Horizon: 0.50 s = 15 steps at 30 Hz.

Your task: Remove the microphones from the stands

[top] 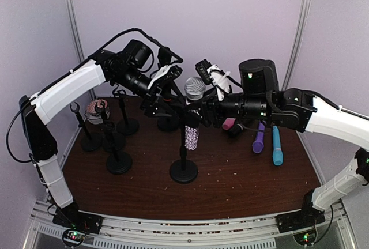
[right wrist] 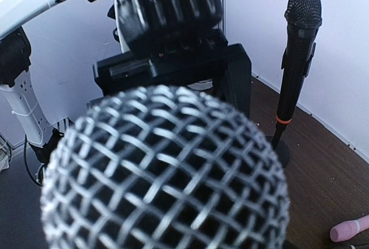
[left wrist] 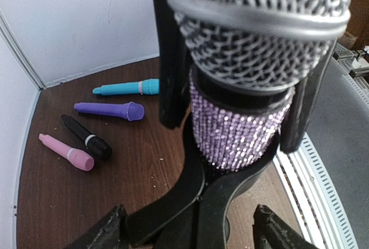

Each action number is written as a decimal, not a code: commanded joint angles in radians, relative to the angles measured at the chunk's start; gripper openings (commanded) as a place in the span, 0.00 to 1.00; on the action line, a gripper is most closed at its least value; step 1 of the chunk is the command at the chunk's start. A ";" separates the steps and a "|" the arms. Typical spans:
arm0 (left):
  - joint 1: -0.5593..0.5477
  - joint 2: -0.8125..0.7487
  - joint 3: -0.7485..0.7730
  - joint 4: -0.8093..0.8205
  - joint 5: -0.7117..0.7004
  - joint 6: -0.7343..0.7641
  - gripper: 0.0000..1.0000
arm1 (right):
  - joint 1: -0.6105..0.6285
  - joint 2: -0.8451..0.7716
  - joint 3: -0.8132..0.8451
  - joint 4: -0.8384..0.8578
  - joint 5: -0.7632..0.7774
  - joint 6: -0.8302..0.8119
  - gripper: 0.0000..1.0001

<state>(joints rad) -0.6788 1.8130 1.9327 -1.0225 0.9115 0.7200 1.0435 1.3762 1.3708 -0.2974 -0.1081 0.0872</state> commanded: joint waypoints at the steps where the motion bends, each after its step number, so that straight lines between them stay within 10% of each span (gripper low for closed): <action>1: 0.002 0.008 0.046 -0.046 0.039 0.055 0.73 | 0.006 0.015 0.037 -0.006 -0.007 0.017 0.54; 15: 0.001 0.026 0.079 -0.117 0.049 0.118 0.56 | -0.019 0.011 0.076 -0.048 -0.089 -0.059 0.29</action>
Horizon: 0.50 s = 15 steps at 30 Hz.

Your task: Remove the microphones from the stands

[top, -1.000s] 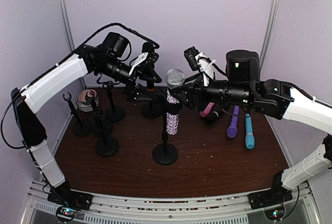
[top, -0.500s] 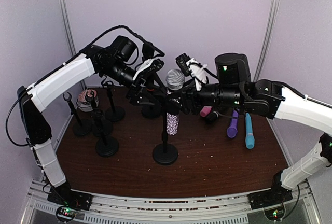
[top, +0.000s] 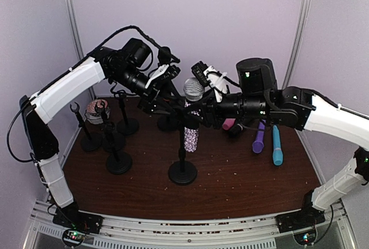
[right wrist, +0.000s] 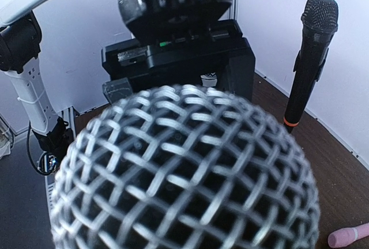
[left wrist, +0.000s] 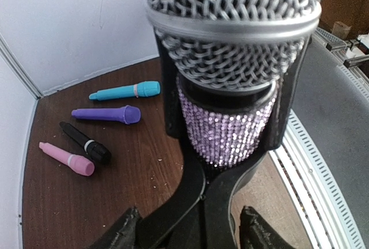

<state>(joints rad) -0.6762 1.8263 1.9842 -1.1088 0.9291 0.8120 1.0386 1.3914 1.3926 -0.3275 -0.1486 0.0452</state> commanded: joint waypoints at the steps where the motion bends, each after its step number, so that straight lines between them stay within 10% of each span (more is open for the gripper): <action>1: -0.003 0.013 0.027 -0.032 0.028 0.026 0.55 | -0.016 -0.003 0.057 -0.022 -0.056 -0.020 0.30; 15: -0.005 0.013 0.021 -0.033 -0.017 0.018 0.63 | -0.016 -0.029 0.049 0.010 -0.066 0.001 0.48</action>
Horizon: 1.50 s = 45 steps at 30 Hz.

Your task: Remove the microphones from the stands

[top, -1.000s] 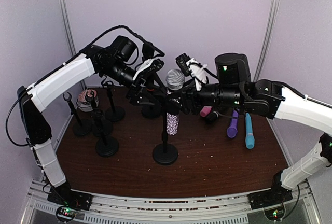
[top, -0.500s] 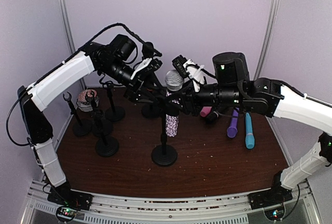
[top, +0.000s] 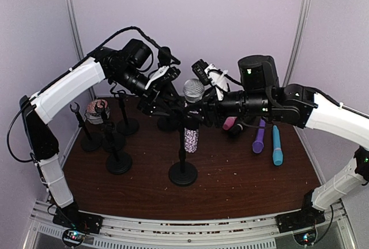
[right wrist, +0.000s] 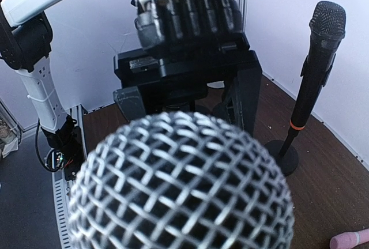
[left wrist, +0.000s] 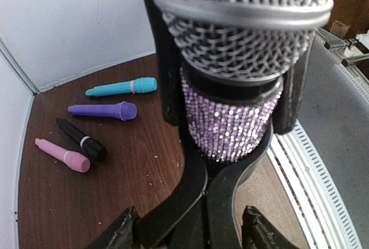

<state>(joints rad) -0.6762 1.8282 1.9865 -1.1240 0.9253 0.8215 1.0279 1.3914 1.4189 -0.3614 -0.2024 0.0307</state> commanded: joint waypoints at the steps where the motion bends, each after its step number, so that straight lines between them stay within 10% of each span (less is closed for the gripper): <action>1: -0.006 0.011 0.018 -0.018 -0.017 0.009 0.65 | -0.006 -0.031 0.019 0.053 -0.009 0.019 0.48; 7: -0.007 0.011 0.016 -0.002 -0.025 -0.009 0.63 | -0.005 -0.032 0.008 0.072 0.002 0.033 0.44; 16: -0.008 0.013 0.014 0.015 -0.034 -0.019 0.24 | -0.005 -0.051 0.018 0.078 0.018 0.033 0.26; 24: -0.010 0.012 0.010 0.023 -0.062 -0.028 0.20 | -0.004 -0.102 0.111 0.054 0.055 0.009 0.23; 26: -0.010 0.012 0.012 0.021 -0.061 -0.032 0.37 | -0.005 -0.115 0.104 0.063 0.051 0.008 0.23; 29: -0.010 0.006 0.011 0.032 -0.059 -0.044 0.94 | -0.004 -0.110 0.077 0.067 0.031 0.020 0.22; 45: -0.022 -0.009 -0.019 0.055 0.044 -0.050 0.98 | -0.003 -0.025 -0.003 0.206 -0.257 -0.098 0.23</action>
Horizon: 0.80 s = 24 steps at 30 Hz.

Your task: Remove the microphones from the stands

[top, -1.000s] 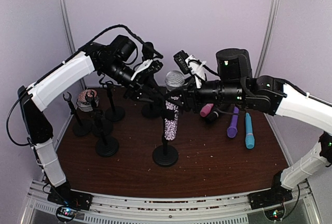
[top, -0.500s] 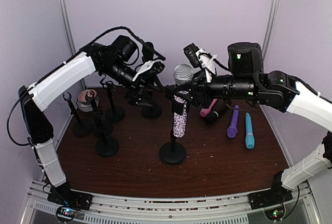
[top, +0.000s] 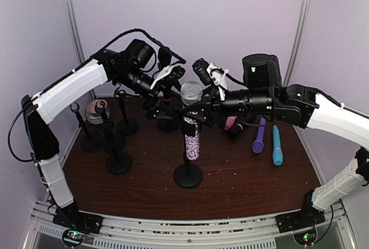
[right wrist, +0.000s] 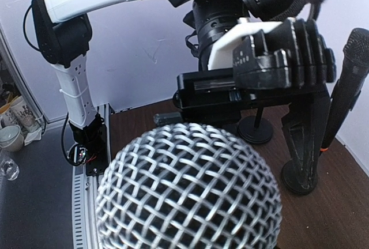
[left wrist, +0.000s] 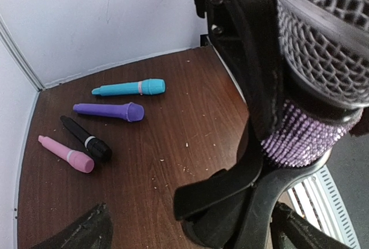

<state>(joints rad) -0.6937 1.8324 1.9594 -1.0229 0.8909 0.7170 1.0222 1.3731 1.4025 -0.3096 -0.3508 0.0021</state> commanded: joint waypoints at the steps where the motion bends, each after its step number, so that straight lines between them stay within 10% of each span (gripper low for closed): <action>1: -0.004 -0.014 0.009 -0.070 0.093 0.083 0.98 | 0.002 -0.006 0.008 0.158 -0.111 -0.087 0.22; 24: -0.016 -0.033 0.009 -0.166 0.127 0.207 0.64 | -0.042 0.012 -0.011 0.157 -0.111 -0.109 0.16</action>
<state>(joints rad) -0.6994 1.8309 1.9530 -1.1790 0.9859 0.8925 0.9958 1.3884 1.3827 -0.2581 -0.4576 -0.0978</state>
